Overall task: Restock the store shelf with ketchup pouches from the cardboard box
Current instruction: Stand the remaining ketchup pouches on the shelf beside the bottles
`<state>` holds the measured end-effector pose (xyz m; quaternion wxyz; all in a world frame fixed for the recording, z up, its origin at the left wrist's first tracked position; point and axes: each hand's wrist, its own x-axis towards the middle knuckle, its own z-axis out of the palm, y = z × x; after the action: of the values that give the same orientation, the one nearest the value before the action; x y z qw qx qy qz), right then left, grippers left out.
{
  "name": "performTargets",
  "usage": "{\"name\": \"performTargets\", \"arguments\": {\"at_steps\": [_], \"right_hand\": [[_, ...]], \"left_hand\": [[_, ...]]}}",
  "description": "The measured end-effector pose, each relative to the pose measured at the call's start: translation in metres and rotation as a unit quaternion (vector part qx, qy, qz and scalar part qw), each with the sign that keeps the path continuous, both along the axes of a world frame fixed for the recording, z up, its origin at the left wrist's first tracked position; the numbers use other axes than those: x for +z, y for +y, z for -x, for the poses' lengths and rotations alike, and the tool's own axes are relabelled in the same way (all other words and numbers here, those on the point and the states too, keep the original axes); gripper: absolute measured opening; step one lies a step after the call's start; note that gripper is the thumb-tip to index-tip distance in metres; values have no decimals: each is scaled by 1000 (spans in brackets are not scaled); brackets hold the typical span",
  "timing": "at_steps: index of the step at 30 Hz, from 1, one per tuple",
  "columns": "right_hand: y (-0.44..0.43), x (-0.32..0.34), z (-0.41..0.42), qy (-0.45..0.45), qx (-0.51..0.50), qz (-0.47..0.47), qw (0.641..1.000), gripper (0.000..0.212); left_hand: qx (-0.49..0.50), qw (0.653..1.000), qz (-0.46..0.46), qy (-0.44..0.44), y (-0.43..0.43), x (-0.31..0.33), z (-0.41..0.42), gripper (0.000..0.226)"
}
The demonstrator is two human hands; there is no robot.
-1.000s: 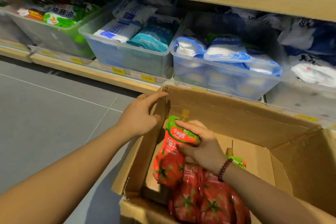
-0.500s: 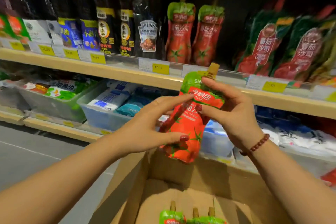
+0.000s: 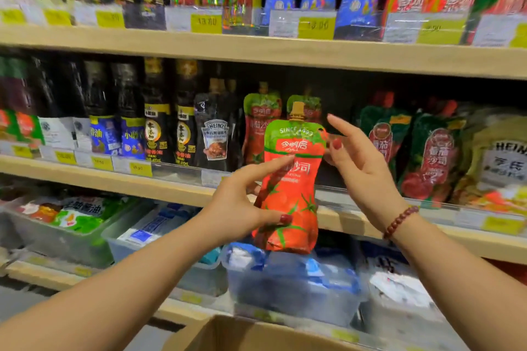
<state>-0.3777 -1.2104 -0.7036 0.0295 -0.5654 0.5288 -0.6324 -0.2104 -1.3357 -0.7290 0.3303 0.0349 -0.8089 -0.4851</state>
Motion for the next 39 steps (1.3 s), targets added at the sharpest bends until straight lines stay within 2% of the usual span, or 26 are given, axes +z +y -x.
{"name": "performTargets", "arguments": {"at_steps": [2,5,8,11,22,33,36,39], "right_hand": [[5,-16,19,19,-135,-12,991,27],[15,-49,50,191,-310,-141,920,19],[17,-68,61,314,-378,-183,852,21],[12,-74,60,341,-433,-162,819,31],[5,-78,57,331,-456,-133,815,27],[4,-81,57,337,-464,-133,808,28],[5,-81,57,337,-460,-129,811,27],[5,-80,55,331,-463,-131,812,27]], "left_hand": [[9,1000,13,3,-8,5,6,87],[-3,1000,-3,7,-19,14,16,87],[-13,999,-34,13,-29,22,31,85],[-5,1000,-28,8,-41,30,49,84],[28,999,11,38,-71,44,114,89],[-33,995,72,-59,-85,15,135,100],[29,985,144,-91,-85,15,132,103],[128,952,243,-136,-80,15,127,108]]}}
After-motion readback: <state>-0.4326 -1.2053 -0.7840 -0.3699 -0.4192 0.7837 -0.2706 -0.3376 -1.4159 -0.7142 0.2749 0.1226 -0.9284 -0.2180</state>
